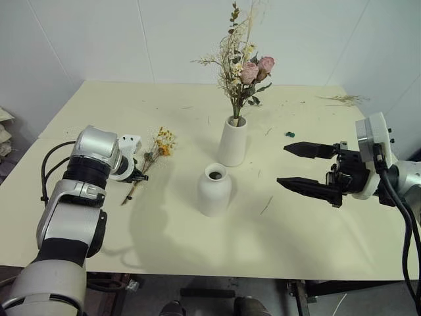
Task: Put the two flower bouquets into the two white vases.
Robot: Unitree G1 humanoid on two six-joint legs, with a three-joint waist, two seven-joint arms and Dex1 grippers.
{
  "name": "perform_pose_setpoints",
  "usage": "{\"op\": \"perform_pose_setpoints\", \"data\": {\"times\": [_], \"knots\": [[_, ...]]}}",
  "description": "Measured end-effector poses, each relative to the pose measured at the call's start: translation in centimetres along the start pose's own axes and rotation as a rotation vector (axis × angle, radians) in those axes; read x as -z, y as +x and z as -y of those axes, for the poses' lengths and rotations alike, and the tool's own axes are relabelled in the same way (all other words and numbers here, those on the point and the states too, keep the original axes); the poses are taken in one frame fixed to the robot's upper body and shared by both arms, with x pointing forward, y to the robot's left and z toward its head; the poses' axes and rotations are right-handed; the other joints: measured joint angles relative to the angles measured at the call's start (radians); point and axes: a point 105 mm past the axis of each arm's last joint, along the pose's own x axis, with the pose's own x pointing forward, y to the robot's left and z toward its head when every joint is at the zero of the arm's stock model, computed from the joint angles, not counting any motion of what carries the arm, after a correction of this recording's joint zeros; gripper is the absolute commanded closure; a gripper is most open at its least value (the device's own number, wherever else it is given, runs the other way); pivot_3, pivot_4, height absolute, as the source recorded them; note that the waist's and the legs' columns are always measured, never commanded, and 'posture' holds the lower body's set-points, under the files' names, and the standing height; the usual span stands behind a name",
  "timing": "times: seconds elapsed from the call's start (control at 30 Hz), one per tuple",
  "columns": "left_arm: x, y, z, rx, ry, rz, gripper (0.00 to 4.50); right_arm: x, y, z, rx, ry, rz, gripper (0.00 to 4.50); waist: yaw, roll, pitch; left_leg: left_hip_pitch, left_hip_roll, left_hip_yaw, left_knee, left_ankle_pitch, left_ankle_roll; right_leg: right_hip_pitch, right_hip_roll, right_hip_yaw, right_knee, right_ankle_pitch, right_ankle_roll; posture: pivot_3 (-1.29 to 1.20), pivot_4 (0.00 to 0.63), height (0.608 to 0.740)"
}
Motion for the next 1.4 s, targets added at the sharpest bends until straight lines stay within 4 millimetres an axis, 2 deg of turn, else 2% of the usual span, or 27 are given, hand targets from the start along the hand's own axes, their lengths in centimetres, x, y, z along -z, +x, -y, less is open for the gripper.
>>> {"op": "perform_pose_setpoints", "data": {"times": [0.07, 0.2, 0.33, 0.47, 0.6, 0.73, 0.83, 1.0, 1.2, 1.4], "knots": [[-0.2, 0.1, -0.1, 0.011, -0.023, 0.022, 4.42, 0.3, -0.1, 0.0, 0.003, 0.011, -0.005, 0.0, 0.001, 0.0, 0.0, 0.0, 0.0, 0.0, 0.0, 0.0, 0.0, 0.0, 0.0, 0.0, 0.001, 0.0, 0.0, 0.0, 0.15, 0.74], [-2.8, 0.0, -0.1, 0.011, 0.002, 0.197, 4.42, 0.5, -0.5, 0.0, 0.018, 0.018, -0.005, 0.0, 0.002, -0.001, 0.0, 0.0, 0.0, 0.0, 0.001, 0.001, -0.001, 0.0, 0.0, 0.0, 0.0, 0.002, 0.001, 0.0, 0.15, 0.74], [-3.9, -0.2, -1.5, -0.033, -0.037, 0.289, 4.42, 0.9, -1.0, 0.0, 0.044, 0.031, -0.012, 0.0, -0.004, -0.001, 0.0, -0.001, 0.0, 0.0, 0.001, 0.001, -0.001, -0.001, 0.0, 0.0, 0.0, 0.002, 0.001, 0.0, 0.15, 0.74], [-7.5, -2.0, -2.3, -0.049, -0.062, 0.56, 4.42, 0.7, -1.5, -0.2, 0.062, 0.023, -0.007, 0.0, -0.003, -0.001, 0.0, -0.003, 0.0, 0.0, 0.001, 0.001, -0.001, -0.002, 0.0, 0.0, 0.0, 0.002, 0.001, 0.0, 0.15, 0.74], [-11.6, -5.3, -0.5, 0.025, -0.025, 0.905, 4.42, 0.6, -1.9, -0.2, 0.079, 0.021, -0.001, 0.0, 0.004, -0.001, 0.0, -0.003, 0.0, 0.0, 0.002, 0.002, -0.004, -0.001, -0.001, 0.0, -0.001, 0.003, 0.002, 0.0, 0.15, 0.74], [-13.2, -7.2, 1.8, 0.188, -0.024, 1.104, 4.42, 0.6, -2.1, -0.2, 0.093, 0.017, -0.001, 0.0, 0.018, -0.001, 0.0, -0.003, 0.0, 0.0, 0.002, 0.002, -0.004, -0.002, 0.0, 0.0, -0.001, 0.003, 0.002, 0.0, 0.15, 0.74], [-13.6, -9.4, 4.9, 0.362, 0.134, 1.257, 4.42, 0.5, -2.1, -0.4, 0.102, 0.006, -0.003, 0.0, 0.02, -0.001, 0.0, -0.004, 0.0, 0.001, 0.002, 0.002, -0.004, -0.001, 0.0, 0.0, -0.001, 0.003, 0.002, 0.0, 0.15, 0.74], [-13.1, -12.8, 8.5, 0.604, 0.225, 1.451, 4.42, 0.4, -2.4, -0.8, 0.106, 0.008, 0.006, 0.0, 0.019, -0.001, 0.0, -0.004, 0.0, 0.001, 0.003, 0.003, -0.004, -0.001, 0.0, 0.0, -0.001, 0.003, 0.002, 0.0, 0.15, 0.74], [-11.2, -16.3, 11.0, 0.867, 0.318, 1.581, 4.42, -0.6, -2.9, -1.4, 0.065, 0.004, 0.051, 0.0, 0.019, -0.001, 0.0, -0.003, 0.0, 0.001, 0.005, 0.002, -0.002, 0.0, 0.0, 0.0, 0.0, 0.003, 0.002, 0.0, 0.15, 0.74], [-9.4, -17.0, 12.8, 1.085, 0.322, 1.57, 4.42, -1.5, -3.3, -2.4, -0.02, -0.026, 0.061, 0.0, 0.02, -0.001, 0.0, -0.004, 0.0, 0.001, 0.01, 0.001, 0.0, 0.001, 0.0, 0.0, -0.001, 0.006, 0.003, 0.0, 0.15, 0.74]]}}
